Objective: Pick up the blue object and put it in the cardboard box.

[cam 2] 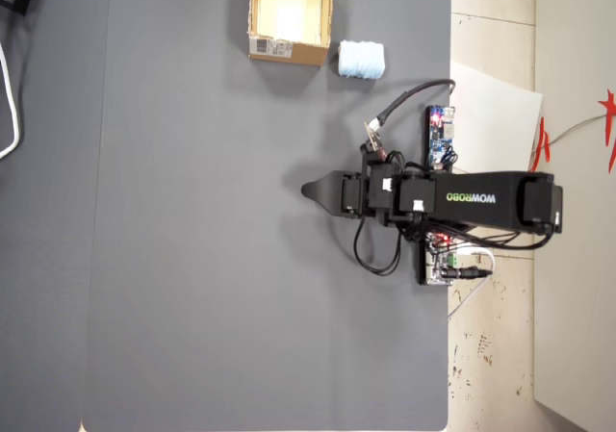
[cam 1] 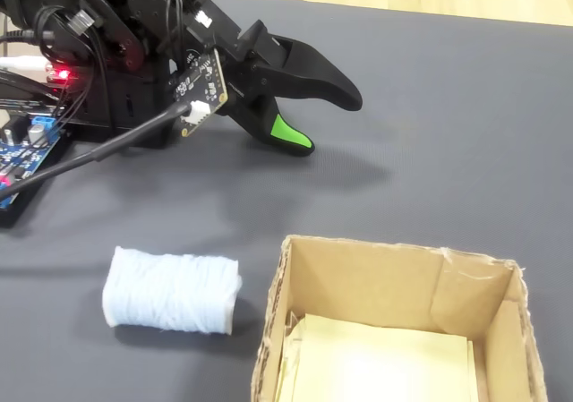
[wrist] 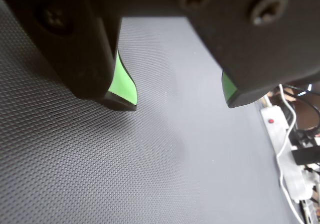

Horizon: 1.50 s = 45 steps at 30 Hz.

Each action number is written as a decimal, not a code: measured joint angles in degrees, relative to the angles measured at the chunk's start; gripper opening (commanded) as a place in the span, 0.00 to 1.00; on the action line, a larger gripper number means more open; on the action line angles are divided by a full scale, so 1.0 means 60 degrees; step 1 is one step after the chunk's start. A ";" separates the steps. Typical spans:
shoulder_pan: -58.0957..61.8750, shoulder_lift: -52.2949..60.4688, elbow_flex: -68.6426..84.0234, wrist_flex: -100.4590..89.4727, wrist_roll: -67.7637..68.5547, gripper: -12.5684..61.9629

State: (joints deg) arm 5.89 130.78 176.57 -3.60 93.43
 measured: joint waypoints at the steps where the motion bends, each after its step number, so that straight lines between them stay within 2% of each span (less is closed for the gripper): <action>1: 0.0000 0.0000 0.0000 0.0000 0.0000 0.62; 45: 0.0103 0.0000 0.0000 0.0029 -0.0132 0.63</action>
State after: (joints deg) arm 6.50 130.78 176.57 -3.43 92.64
